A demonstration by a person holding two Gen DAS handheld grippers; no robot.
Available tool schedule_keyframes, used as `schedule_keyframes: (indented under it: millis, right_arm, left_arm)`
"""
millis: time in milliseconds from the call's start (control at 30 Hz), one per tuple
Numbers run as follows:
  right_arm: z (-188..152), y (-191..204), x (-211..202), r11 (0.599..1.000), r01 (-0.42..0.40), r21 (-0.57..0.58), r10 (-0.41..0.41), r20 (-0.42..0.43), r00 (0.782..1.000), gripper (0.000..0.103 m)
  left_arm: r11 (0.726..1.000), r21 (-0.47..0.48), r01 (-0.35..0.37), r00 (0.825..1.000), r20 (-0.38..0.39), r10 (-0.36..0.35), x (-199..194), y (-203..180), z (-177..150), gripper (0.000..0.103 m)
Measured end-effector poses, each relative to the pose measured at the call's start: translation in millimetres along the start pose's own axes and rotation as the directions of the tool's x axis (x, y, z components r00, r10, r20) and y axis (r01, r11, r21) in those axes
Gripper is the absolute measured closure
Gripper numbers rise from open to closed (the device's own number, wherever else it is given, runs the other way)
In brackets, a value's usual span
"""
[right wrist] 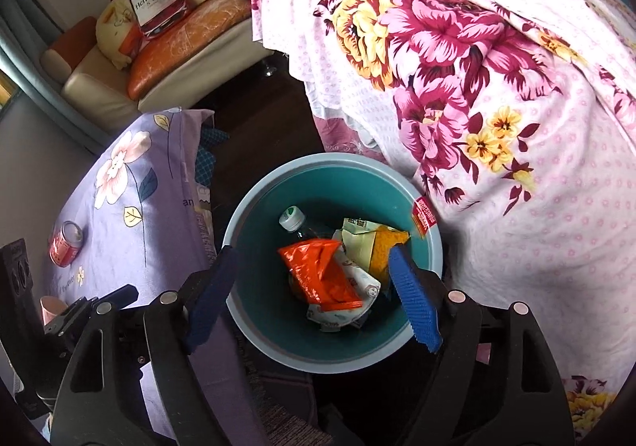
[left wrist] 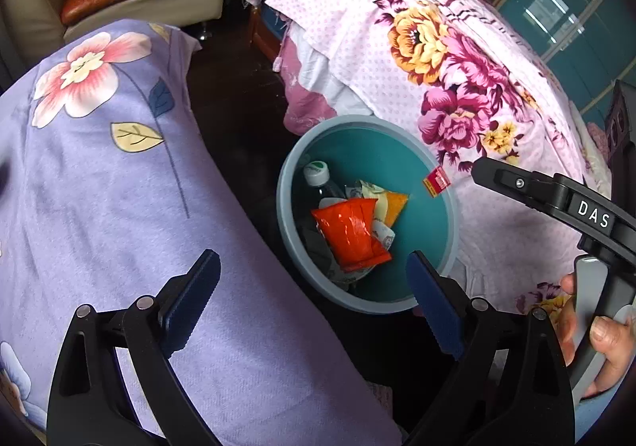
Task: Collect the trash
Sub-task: 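Carry both wrappers over the teal bin and open both tools to drop them, then return to the table and grasp the yellow tissue with right tool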
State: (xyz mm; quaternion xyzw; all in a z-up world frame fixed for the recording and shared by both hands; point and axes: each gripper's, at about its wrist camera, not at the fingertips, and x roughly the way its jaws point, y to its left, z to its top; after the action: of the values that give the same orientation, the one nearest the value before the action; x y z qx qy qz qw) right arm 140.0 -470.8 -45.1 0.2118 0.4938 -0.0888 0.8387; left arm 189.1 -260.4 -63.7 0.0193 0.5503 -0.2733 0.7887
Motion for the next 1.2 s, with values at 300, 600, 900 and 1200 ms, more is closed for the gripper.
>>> schedule_keyframes:
  millis: [300, 600, 900, 1200]
  right_arm:
    - [-12.2, 11.7, -5.9, 1.000, 0.021, -0.009, -0.021, -0.027, 0.999, 0.027]
    - [-29.7, 42.2, -13.8, 0.999, 0.021, -0.041, -0.022, -0.036, 0.999, 0.027]
    - [-44.0, 97.6, -25.1, 0.992, 0.009, -0.127, -0.014, -0.034, 0.999, 0.027]
    - [-70.7, 174.9, -25.3, 0.966, -0.034, -0.258, 0.014, -0.081, 0.997, 0.026]
  left_arm:
    - [0.999, -0.043, -0.001, 1.000, 0.014, 0.002, -21.9, 23.6, -16.9, 0.009]
    - [0.996, -0.083, -0.013, 0.999, 0.049, 0.017, -54.8, 59.0, -39.3, 0.009]
    - [0.991, -0.126, -0.032, 0.994, 0.096, 0.044, -99.6, 111.2, -69.6, 0.009]
    - [0.982, -0.170, -0.080, 0.986, 0.132, 0.103, -155.2, 178.4, -109.2, 0.008]
